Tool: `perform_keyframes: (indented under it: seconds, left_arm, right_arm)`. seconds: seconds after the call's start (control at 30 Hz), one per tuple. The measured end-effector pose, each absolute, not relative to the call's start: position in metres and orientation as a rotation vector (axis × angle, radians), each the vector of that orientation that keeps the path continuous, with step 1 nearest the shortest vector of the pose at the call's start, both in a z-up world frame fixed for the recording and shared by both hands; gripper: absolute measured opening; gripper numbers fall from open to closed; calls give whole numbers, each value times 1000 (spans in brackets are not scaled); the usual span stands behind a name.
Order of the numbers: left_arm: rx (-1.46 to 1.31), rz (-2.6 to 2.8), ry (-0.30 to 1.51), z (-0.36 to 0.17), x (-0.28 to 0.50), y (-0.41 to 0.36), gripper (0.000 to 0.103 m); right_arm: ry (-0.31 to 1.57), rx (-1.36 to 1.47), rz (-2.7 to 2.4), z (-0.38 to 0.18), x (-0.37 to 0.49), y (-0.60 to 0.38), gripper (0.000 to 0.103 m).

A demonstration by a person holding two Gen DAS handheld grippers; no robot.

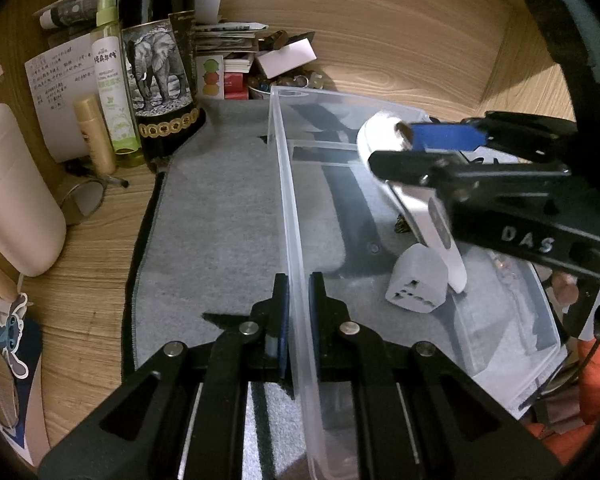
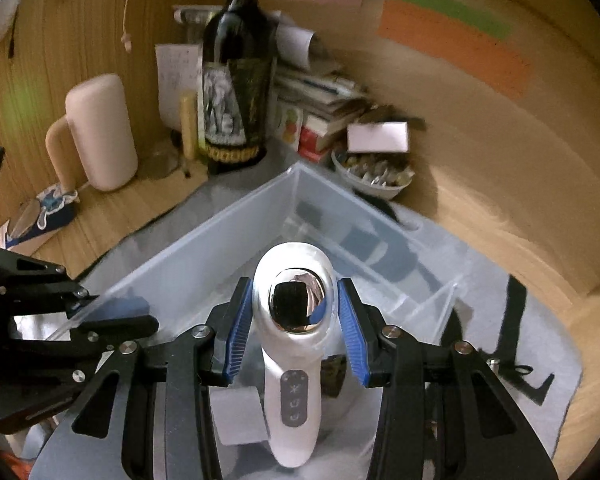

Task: Organize rigid objects
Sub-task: 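Carry the white device into the clear box and release it with the right gripper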

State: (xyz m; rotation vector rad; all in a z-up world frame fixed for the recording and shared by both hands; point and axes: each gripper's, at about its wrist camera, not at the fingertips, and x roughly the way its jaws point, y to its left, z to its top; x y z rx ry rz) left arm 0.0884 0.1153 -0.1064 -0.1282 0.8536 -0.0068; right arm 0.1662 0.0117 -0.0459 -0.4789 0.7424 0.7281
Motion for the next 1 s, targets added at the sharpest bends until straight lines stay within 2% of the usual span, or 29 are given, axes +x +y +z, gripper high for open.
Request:
perform_keyframes:
  seconds: [0.17,0.6,1.0]
  left_arm:
    - [-130,-7,853,-106,89,115,9]
    - [-128,-8,856,-107,89,115,9]
    - [-124,-5,860,-107,90,115,9]
  right_arm:
    - [784,-497,722,-54,169,17,39]
    - [726,-479,715,-40,162,7,40]
    - [577,-407,667,4,148,-29,61]
